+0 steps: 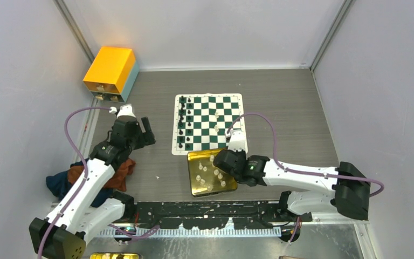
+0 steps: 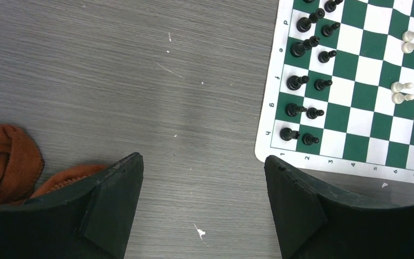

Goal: Set up the chess pieces on the board
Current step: Pick up the storage box at the center of the board.

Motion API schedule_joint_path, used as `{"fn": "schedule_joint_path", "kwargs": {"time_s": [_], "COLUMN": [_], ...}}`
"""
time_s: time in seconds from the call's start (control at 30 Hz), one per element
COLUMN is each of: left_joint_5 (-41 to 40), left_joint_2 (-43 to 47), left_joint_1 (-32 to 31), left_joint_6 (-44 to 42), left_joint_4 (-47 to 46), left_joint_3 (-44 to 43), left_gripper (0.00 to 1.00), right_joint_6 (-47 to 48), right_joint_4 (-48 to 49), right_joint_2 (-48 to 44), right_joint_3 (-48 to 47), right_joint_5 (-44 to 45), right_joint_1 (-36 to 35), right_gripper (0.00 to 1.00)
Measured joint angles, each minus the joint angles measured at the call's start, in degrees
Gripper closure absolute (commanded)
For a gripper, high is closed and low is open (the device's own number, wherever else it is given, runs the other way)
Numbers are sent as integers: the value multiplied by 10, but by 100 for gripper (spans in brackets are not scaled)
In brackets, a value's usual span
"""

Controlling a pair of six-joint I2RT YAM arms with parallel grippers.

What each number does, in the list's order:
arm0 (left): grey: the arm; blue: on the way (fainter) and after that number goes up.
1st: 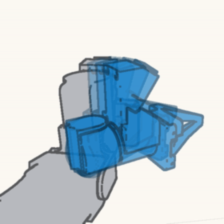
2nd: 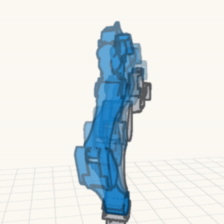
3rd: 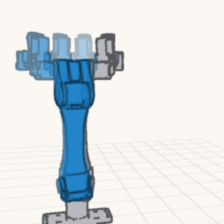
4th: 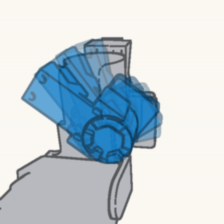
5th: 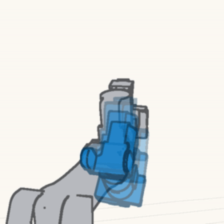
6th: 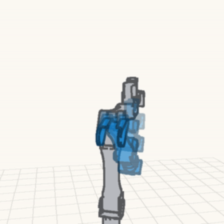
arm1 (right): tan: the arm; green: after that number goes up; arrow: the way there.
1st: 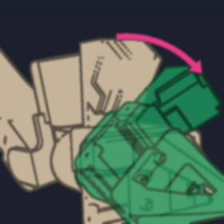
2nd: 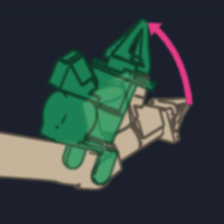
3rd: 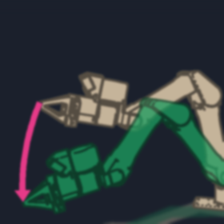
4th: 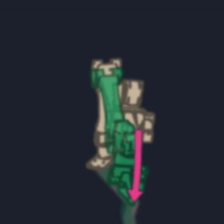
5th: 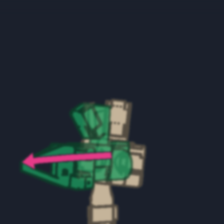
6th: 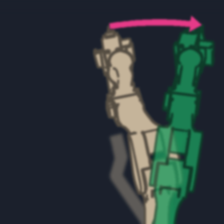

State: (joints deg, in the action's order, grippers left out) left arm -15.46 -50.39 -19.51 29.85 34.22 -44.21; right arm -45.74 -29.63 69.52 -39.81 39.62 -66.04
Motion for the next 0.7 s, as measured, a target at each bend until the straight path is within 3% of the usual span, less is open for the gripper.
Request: {"fn": "schedule_joint_path", "kwargs": {"time_s": [0.2, 0.33, 0.7], "left_joint_5": [0, 0, 1], "left_joint_2": [-11, -12, -20], "left_joint_1": [-3, -3, -4], "left_joint_6": [0, 0, 1], "left_joint_4": [-1, -2, -11], "left_joint_3": [0, 0, 0], "left_gripper": [17, 17, 17], "right_joint_6": [26, 63, 178], "right_joint_4": [-39, -61, -71], "right_joint_2": [-34, -70, -57], "right_joint_3": [-57, -78, -168], "right_joint_5": [28, 27, -45], "right_joint_1": [21, 85, 392], "right_gripper": [100, 100, 100]}}
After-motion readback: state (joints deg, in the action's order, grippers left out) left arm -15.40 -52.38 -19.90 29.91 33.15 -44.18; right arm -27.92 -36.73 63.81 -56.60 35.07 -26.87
